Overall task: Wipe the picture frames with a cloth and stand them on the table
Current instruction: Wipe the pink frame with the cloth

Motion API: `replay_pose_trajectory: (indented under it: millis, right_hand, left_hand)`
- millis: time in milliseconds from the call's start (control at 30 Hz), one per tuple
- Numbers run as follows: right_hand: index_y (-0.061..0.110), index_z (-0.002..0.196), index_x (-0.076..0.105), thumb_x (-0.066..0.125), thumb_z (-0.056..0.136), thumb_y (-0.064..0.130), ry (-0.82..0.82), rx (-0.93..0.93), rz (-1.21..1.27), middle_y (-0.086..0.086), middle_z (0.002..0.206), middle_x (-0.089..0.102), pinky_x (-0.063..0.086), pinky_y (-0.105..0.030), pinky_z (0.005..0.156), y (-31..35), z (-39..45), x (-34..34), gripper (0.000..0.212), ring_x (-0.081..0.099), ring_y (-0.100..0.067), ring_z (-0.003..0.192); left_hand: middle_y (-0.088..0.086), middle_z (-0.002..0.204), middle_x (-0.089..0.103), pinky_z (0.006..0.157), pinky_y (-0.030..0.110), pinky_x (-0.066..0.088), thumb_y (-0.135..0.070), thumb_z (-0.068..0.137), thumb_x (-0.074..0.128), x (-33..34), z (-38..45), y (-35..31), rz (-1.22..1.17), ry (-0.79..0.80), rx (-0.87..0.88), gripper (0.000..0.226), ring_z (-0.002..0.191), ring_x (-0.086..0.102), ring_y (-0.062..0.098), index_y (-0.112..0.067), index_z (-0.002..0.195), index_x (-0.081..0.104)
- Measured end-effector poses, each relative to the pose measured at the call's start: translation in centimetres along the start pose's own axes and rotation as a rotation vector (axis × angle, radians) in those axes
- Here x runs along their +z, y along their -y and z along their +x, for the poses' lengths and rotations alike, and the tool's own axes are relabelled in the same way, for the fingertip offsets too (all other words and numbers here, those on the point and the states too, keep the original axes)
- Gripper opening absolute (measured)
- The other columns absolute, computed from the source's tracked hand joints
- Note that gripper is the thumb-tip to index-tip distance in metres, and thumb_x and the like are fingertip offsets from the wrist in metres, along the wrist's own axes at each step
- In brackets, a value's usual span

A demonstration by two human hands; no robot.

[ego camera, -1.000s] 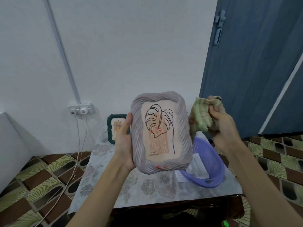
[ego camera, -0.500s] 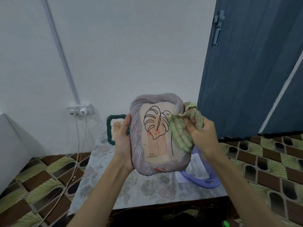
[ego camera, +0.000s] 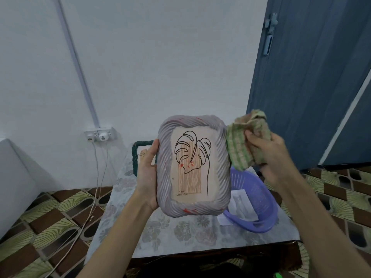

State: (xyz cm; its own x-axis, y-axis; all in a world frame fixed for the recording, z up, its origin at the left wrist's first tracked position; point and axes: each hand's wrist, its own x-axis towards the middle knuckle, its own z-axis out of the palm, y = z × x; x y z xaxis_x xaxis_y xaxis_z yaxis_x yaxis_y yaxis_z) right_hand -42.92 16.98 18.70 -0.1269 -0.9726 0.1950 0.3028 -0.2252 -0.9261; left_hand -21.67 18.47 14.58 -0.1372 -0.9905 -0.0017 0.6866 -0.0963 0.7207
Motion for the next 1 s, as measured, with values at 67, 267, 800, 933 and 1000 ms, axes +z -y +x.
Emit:
replay_pose_trajectory:
  millis: [67,267,800,933,1000]
  right_hand:
    - [0.015,0.088,0.061,0.062,0.083,0.001,0.134,-0.059,-0.239,0.003,0.079,0.068,0.054,-0.027,0.071,0.3,-0.2,0.4,0.015,0.064,-0.011,0.073]
    - [0.003,0.086,0.064,0.062,0.085,0.005,-0.093,-0.481,-0.634,-0.017,0.077,0.065,0.048,-0.034,0.064,-1.6,0.1,2.5,0.004,0.057,-0.029,0.068]
    - [0.012,0.080,0.060,0.055,0.087,0.000,0.081,-0.084,-0.085,0.010,0.061,0.068,0.052,-0.018,0.054,2.0,1.3,0.7,0.014,0.064,-0.002,0.060]
    - [0.018,0.081,0.065,0.066,0.077,-0.001,0.481,-0.157,-0.567,0.014,0.063,0.069,0.050,-0.012,0.060,4.4,1.4,1.2,0.019,0.063,0.002,0.062]
    - [0.020,0.076,0.066,0.070,0.075,0.001,0.630,-0.188,-0.748,0.014,0.062,0.067,0.048,-0.012,0.060,4.4,1.1,2.1,0.019,0.061,0.002,0.062]
  left_hand:
    - [0.007,0.080,0.072,0.075,0.037,0.053,-0.050,0.082,0.048,0.3,-0.1,-0.1,0.035,0.005,-0.010,0.047,0.071,0.068,0.024,-0.014,0.074,0.077]
    - [0.010,0.077,0.073,0.065,0.035,0.057,-0.048,0.082,0.048,1.2,-0.6,0.5,0.054,0.040,-0.057,0.048,0.067,0.069,0.024,-0.012,0.073,0.078]
    - [0.013,0.089,0.070,0.070,0.036,0.056,-0.048,0.074,0.056,-0.2,-1.2,-0.9,0.171,-0.008,-0.099,0.046,0.074,0.067,0.029,-0.009,0.090,0.074]
    - [0.012,0.078,0.072,0.056,0.030,0.056,-0.044,0.073,0.053,0.2,-1.6,-1.6,0.266,0.043,-0.125,0.043,0.063,0.068,0.025,-0.009,0.077,0.077]
    - [0.011,0.076,0.072,0.056,0.029,0.057,-0.044,0.073,0.052,0.5,-1.7,-1.7,0.296,0.064,-0.145,0.044,0.062,0.068,0.024,-0.009,0.074,0.077]
